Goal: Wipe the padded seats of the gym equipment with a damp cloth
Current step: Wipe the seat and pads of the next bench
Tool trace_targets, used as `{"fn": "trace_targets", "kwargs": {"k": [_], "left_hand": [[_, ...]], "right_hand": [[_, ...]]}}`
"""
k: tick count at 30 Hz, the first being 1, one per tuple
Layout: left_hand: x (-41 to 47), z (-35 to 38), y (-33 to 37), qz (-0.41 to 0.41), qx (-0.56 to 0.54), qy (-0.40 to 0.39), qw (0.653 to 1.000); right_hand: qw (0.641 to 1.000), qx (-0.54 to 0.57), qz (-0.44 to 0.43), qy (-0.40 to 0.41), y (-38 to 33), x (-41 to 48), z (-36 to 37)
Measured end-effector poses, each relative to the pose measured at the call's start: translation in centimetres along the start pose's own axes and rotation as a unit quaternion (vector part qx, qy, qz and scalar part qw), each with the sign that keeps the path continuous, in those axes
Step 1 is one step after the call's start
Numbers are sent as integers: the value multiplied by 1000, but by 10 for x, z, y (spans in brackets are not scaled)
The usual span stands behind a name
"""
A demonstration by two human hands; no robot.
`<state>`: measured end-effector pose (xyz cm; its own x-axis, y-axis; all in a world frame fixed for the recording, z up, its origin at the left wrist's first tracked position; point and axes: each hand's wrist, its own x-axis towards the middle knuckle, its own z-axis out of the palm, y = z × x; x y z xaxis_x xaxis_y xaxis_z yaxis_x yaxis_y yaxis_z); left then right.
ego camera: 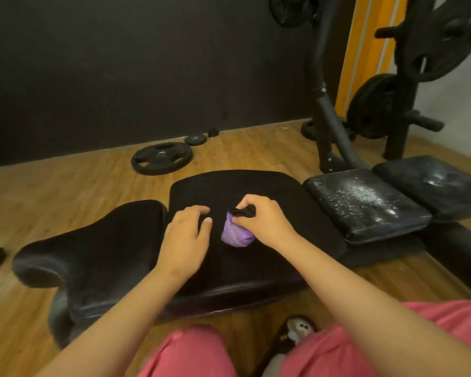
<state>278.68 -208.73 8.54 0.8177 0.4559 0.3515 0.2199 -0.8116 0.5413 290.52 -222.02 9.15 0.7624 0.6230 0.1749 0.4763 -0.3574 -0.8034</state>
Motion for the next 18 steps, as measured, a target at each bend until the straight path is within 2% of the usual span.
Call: {"fn": "trace_targets", "kwargs": {"k": [9,15,18], "left_hand": [[39,107,109,129,16,-152,980],[54,182,156,171,62,-210,961],[56,206,162,177,80,-210,958]], "right_hand": [[980,57,65,182,110,-45,-101],[906,112,153,378,182,-89,-121],[891,126,157,407,193,-89,-116]]}}
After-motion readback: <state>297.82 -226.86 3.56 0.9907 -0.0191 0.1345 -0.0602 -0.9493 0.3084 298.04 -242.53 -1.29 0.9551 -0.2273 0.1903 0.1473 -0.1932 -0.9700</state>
